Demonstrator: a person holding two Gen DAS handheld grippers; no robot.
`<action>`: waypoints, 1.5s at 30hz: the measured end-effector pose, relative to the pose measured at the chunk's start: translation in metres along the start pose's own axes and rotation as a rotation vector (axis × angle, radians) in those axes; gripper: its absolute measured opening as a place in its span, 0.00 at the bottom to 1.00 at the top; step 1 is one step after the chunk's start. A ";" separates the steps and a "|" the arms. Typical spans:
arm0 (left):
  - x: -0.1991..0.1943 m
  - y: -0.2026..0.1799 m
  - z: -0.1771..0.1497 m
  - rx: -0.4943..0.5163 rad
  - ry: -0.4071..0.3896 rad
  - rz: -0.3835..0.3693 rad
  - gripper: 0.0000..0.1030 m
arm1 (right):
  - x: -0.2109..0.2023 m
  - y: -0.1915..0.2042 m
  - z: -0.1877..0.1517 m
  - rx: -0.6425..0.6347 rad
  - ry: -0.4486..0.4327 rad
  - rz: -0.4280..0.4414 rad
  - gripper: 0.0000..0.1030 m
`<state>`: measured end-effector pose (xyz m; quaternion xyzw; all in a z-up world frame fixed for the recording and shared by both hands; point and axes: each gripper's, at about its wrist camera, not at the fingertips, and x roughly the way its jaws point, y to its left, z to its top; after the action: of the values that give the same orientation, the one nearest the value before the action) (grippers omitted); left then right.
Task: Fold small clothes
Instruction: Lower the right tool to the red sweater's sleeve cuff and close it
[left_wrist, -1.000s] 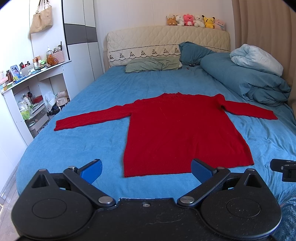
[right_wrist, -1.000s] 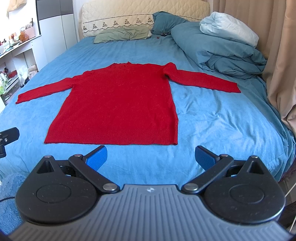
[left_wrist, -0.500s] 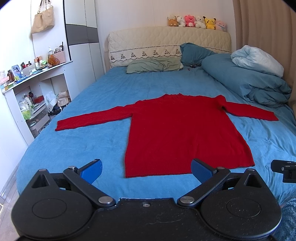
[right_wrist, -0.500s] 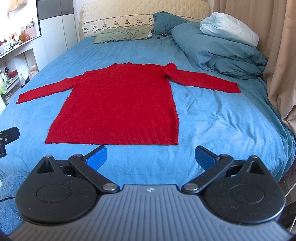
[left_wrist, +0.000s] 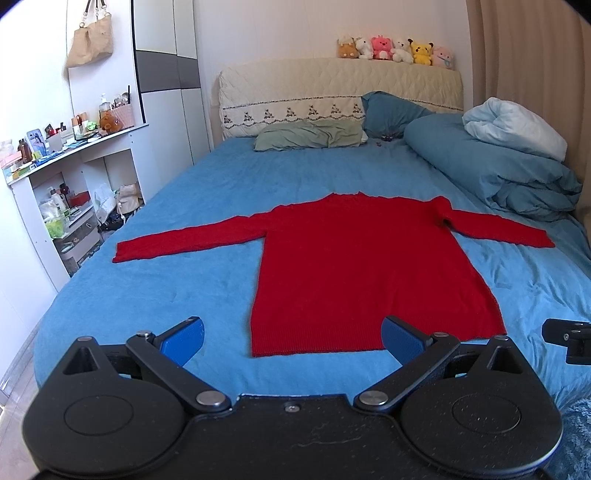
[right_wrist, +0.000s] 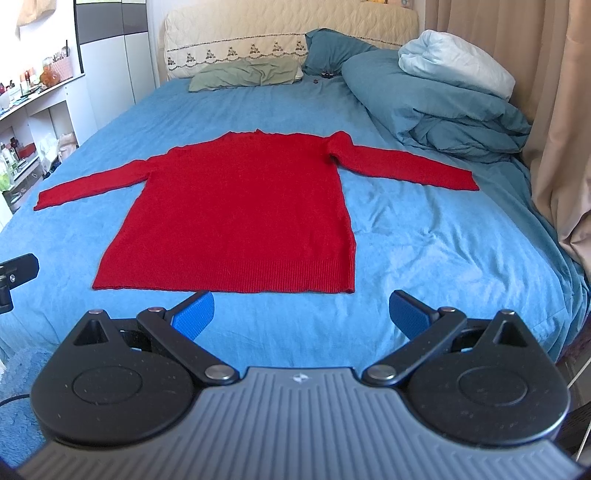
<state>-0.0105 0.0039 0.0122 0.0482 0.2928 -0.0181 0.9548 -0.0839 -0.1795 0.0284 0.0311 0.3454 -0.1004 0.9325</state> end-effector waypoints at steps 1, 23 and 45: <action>0.000 0.000 0.003 0.001 -0.004 0.000 1.00 | -0.001 -0.001 0.001 0.005 -0.003 0.002 1.00; 0.239 -0.130 0.208 0.030 -0.021 -0.266 1.00 | 0.194 -0.175 0.140 0.346 -0.153 -0.208 1.00; 0.554 -0.317 0.202 0.155 0.379 -0.320 1.00 | 0.470 -0.324 0.144 0.636 -0.127 -0.579 0.65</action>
<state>0.5406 -0.3358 -0.1574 0.0769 0.4682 -0.1820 0.8612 0.2893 -0.5925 -0.1644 0.2124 0.2336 -0.4611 0.8293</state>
